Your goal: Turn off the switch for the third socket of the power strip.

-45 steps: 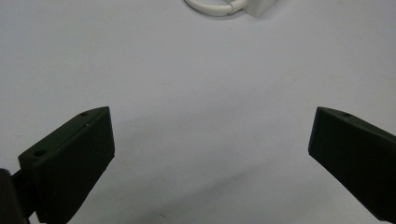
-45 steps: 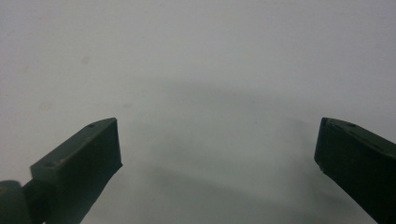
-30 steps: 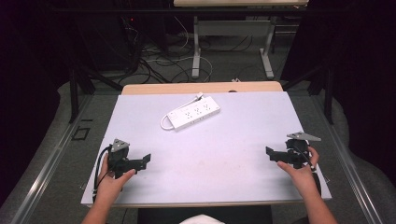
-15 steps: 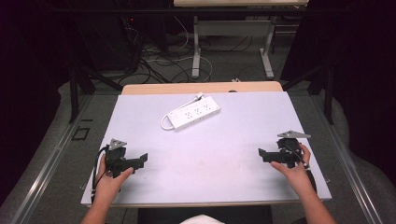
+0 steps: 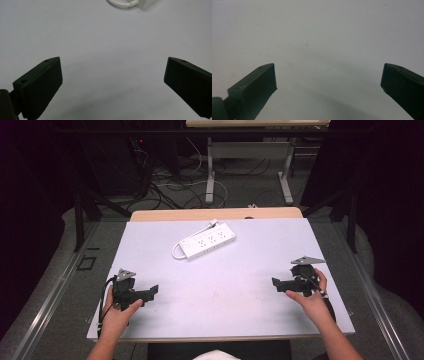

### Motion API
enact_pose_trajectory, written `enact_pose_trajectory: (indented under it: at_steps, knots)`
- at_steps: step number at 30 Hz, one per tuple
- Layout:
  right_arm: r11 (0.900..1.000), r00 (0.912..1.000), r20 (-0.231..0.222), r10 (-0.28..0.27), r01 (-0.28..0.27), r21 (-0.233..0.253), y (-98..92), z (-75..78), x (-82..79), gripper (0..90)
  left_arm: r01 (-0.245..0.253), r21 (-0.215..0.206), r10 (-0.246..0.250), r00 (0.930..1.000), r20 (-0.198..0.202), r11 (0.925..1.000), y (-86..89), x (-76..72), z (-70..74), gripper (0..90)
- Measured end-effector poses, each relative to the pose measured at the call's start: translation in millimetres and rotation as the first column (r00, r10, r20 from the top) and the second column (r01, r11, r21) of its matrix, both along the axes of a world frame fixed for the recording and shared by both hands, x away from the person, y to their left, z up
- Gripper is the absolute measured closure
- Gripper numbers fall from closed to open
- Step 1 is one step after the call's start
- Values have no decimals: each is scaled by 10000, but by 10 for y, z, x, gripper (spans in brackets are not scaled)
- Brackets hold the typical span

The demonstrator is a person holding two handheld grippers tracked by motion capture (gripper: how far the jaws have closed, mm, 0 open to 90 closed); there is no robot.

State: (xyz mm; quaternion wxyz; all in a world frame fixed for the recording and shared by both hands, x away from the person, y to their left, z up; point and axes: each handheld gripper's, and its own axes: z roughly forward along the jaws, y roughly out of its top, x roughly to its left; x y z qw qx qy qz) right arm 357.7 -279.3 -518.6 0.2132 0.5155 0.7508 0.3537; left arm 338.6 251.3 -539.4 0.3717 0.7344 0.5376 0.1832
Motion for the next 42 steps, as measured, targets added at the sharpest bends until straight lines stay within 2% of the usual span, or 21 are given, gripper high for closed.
enact_pose_trajectory:
  at_steps: [7,16,21,26,42]
  knots:
    - [9997,9994,-290,200,-204,-129,65,62,50,0,-16,-33,16,10000,14,10000,0,-3,3,4]
    - [9986,9968,-666,443,-462,-266,153,216,148,26,-128,-110,128,9999,43,9999,-2,-4,1,3]
    - [9974,9958,-637,662,-679,-248,238,333,219,47,-136,-122,137,9999,8,9998,10,-6,11,3]
    - [9977,9951,-730,666,-674,-84,300,405,274,54,-184,-166,185,9998,68,9997,10,-9,15,4]
    - [9933,9927,-538,1076,-1096,-367,548,739,503,66,-139,-229,143,9997,175,9996,6,-15,23,3]
